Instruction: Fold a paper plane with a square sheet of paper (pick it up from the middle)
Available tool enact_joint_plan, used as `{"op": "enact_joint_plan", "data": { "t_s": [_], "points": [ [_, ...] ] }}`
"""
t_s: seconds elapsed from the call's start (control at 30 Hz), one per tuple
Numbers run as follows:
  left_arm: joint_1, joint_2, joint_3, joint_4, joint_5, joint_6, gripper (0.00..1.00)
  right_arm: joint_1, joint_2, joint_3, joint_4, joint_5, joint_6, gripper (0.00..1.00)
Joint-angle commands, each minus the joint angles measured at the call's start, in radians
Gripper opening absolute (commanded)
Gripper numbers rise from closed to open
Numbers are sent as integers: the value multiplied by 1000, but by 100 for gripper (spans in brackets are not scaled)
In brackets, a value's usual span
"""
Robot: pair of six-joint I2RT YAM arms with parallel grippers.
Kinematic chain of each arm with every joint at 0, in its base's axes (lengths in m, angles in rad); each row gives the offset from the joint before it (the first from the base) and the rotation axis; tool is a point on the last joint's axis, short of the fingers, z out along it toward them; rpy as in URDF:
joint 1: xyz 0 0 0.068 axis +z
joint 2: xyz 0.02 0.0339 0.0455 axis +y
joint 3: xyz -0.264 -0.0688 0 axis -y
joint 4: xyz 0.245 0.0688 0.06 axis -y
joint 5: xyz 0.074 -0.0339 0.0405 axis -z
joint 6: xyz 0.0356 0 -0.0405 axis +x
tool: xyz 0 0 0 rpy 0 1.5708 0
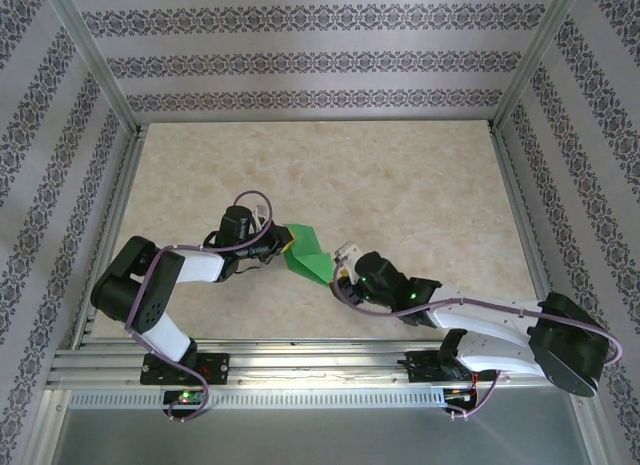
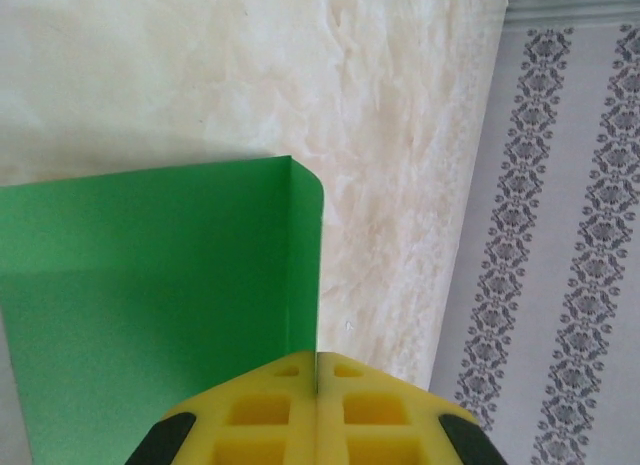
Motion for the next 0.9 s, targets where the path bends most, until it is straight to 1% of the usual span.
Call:
{"op": "enact_joint_plan", "data": {
  "t_s": [0.0,0.07,0.17,0.27,0.33,0.37,0.47,0.67,0.73,0.87],
  "points": [
    [-1,-31,-16,-51,-48,-5,2,65,61,13,94,176,-191,35],
    [-1,-29,-13,-49,-40,-8,2,98,115,24,151,191,-234,35],
    [-3,-23,-9,-41,-24,-17,2,117,193,45,222,193,-258,35],
    [-6,-30,4,-56,-19,-16,3,145,261,70,258,253,-297,39],
    [-7,-35,8,-62,-18,-13,3,156,303,76,290,312,-305,39],
    [-7,-36,9,-65,-16,-12,3,158,323,83,291,323,-307,38],
    [-7,-35,11,-67,-14,-13,3,167,367,103,283,338,-320,38],
    [-7,-26,10,-53,-7,-20,3,168,420,101,312,364,-294,35],
    [-8,-24,8,-43,-6,-27,3,170,436,106,314,351,-294,35],
    [-9,-23,7,-34,1,-34,3,170,458,105,336,386,-277,35]
  ]
}}
